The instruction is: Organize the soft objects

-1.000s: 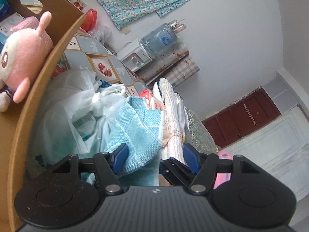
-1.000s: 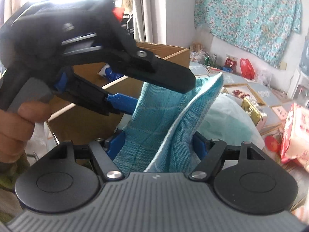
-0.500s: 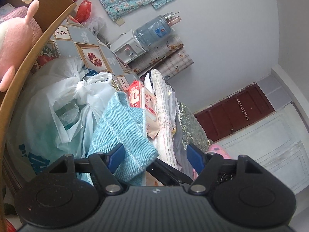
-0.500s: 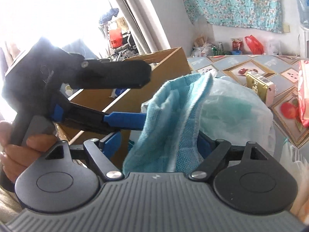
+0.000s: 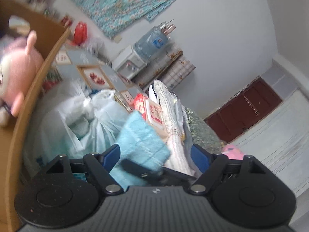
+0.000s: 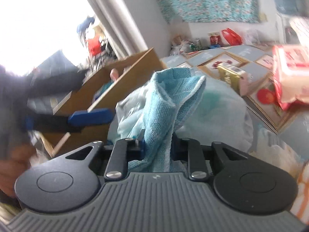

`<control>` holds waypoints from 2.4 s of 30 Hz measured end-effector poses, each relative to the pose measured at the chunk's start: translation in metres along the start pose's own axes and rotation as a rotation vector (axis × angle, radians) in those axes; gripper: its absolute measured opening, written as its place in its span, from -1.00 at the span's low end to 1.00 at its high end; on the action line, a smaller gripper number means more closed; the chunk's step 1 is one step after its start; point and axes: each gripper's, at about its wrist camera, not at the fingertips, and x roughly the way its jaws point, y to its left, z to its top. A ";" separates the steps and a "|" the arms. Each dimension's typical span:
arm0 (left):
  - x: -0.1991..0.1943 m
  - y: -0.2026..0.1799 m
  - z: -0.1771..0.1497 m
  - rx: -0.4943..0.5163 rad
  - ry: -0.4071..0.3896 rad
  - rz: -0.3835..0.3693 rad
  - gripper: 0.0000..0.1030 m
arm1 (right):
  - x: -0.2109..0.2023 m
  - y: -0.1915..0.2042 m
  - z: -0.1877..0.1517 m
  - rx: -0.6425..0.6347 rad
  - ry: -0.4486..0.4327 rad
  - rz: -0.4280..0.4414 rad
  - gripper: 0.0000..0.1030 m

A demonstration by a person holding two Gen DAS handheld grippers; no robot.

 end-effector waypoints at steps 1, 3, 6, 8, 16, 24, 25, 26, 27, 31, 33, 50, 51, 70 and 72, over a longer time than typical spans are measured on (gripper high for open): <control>-0.004 -0.004 -0.002 0.031 -0.005 0.009 0.64 | -0.004 -0.007 0.001 0.042 -0.013 0.012 -0.61; -0.009 -0.012 -0.006 0.099 -0.009 0.036 0.67 | -0.012 -0.021 0.003 0.130 -0.038 0.049 -0.61; -0.017 -0.027 -0.014 0.220 -0.013 0.084 0.67 | -0.021 -0.031 0.005 0.208 -0.069 0.101 -0.61; -0.022 -0.037 -0.021 0.294 -0.022 0.126 0.65 | -0.025 -0.028 0.008 0.221 -0.078 0.143 -0.61; -0.089 -0.036 -0.016 0.323 -0.132 0.184 0.45 | -0.006 0.050 0.040 0.108 -0.035 0.269 -0.61; -0.176 -0.002 -0.009 0.305 -0.318 0.415 0.46 | 0.082 0.160 0.081 0.010 0.123 0.323 -0.61; -0.184 0.003 -0.008 0.297 -0.334 0.439 0.46 | 0.098 0.173 0.085 0.005 0.154 0.314 -0.61; -0.192 0.009 -0.007 0.289 -0.349 0.465 0.47 | 0.116 0.187 0.088 -0.002 0.193 0.300 -0.61; -0.199 0.015 -0.007 0.280 -0.365 0.486 0.47 | 0.135 0.199 0.090 -0.012 0.232 0.285 -0.61; -0.233 0.040 -0.007 0.212 -0.429 0.548 0.48 | 0.219 0.241 0.096 -0.046 0.350 0.206 -0.59; -0.248 0.053 -0.008 0.176 -0.452 0.578 0.48 | 0.263 0.257 0.094 -0.035 0.406 0.172 -0.58; -0.266 0.091 -0.005 0.086 -0.433 0.624 0.52 | 0.395 0.238 0.044 0.152 0.565 0.044 -0.19; -0.265 0.091 -0.004 0.087 -0.428 0.622 0.52 | 0.391 0.238 0.046 0.151 0.566 0.042 0.18; -0.223 0.031 -0.015 0.267 -0.377 0.514 0.87 | 0.173 0.194 0.106 0.200 0.192 0.270 0.62; -0.210 0.016 -0.016 0.314 -0.351 0.481 0.91 | 0.134 0.179 0.102 0.187 0.162 0.253 0.64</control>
